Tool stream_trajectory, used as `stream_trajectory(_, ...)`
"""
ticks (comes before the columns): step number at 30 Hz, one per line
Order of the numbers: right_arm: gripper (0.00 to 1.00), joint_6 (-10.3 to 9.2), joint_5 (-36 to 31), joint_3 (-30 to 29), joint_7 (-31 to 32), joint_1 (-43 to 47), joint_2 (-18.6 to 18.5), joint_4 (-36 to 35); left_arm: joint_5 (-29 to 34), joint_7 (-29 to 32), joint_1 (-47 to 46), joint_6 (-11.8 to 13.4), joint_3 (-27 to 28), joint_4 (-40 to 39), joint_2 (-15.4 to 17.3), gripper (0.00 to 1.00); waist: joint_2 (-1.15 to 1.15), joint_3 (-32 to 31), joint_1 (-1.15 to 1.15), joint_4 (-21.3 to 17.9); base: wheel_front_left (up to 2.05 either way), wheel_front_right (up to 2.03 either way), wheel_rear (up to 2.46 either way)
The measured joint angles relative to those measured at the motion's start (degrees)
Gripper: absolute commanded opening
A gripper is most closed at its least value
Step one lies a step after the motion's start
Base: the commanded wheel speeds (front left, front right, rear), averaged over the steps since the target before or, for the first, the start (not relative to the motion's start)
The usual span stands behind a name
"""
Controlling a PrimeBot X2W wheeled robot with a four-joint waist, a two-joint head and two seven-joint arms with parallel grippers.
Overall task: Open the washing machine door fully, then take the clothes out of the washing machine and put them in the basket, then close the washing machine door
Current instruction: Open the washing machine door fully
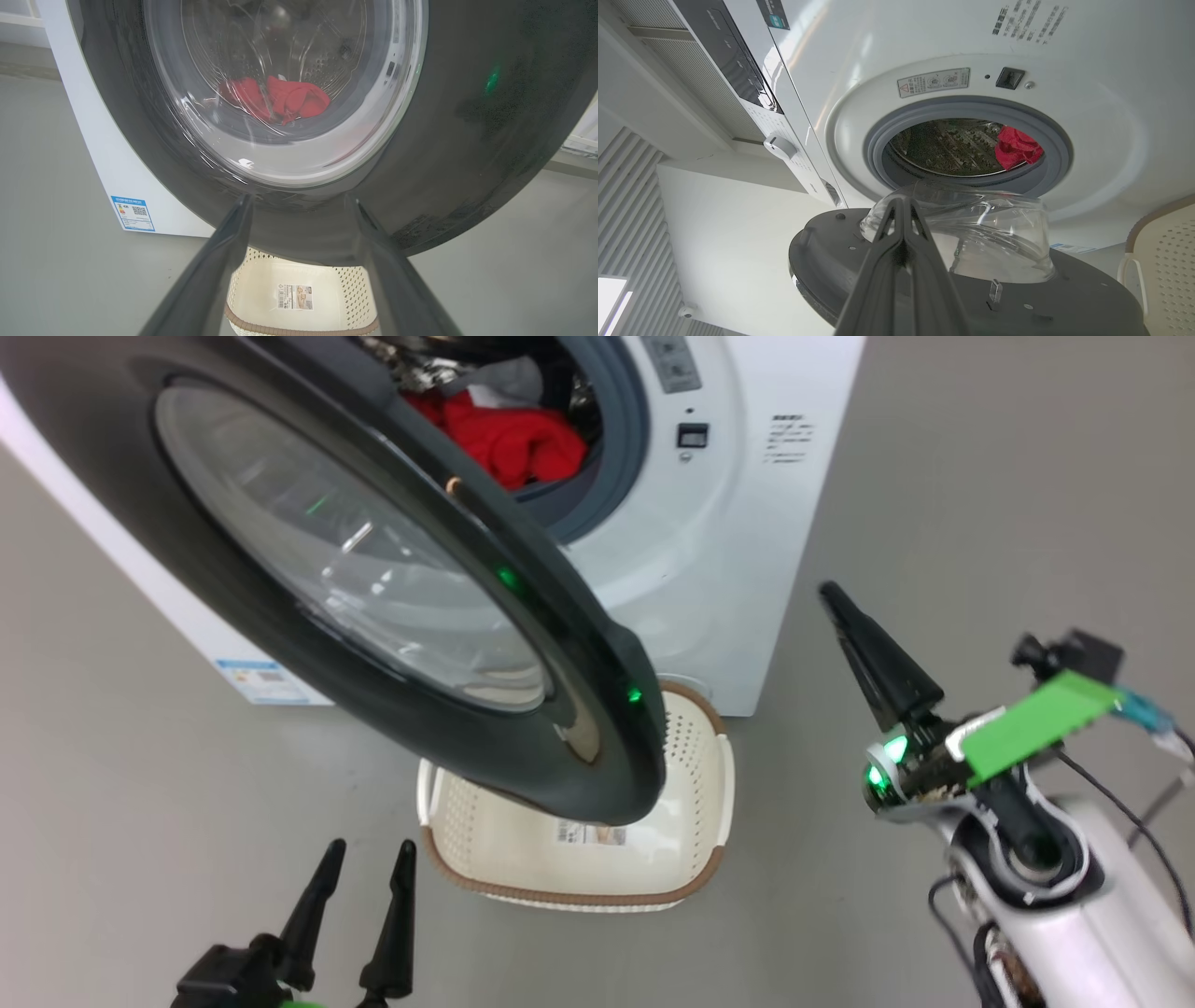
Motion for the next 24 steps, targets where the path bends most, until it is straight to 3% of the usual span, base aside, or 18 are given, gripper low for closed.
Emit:
stream_trajectory(7,0.0,0.0,5.1,-1.9,19.7,-5.9,-0.3,8.0,-1.3,0.0,-1.7,0.0,-1.3,0.2,0.0,1.0,0.0,1.3,0.0,2.5,0.0,0.0,0.0)
stream_trajectory(13,0.0,0.0,6.3,-1.8,30.3,-9.9,-1.5,13.3,-1.8,0.0,-1.8,0.0,-2.0,0.3,0.0,1.0,0.0,2.0,0.0,4.2,0.0,0.0,0.0)
stream_trajectory(17,0.0,-0.01,6.4,-0.9,35.6,-12.3,-1.6,16.5,-2.0,0.0,-1.9,0.1,-2.8,0.3,0.0,1.0,0.0,2.5,0.0,5.3,0.0,0.0,0.0)
stream_trajectory(24,0.0,0.0,3.7,0.6,39.2,-13.7,0.0,17.7,-3.9,0.0,-2.0,0.1,-4.2,0.6,0.0,1.0,0.0,3.3,0.0,6.7,0.0,0.0,0.0)
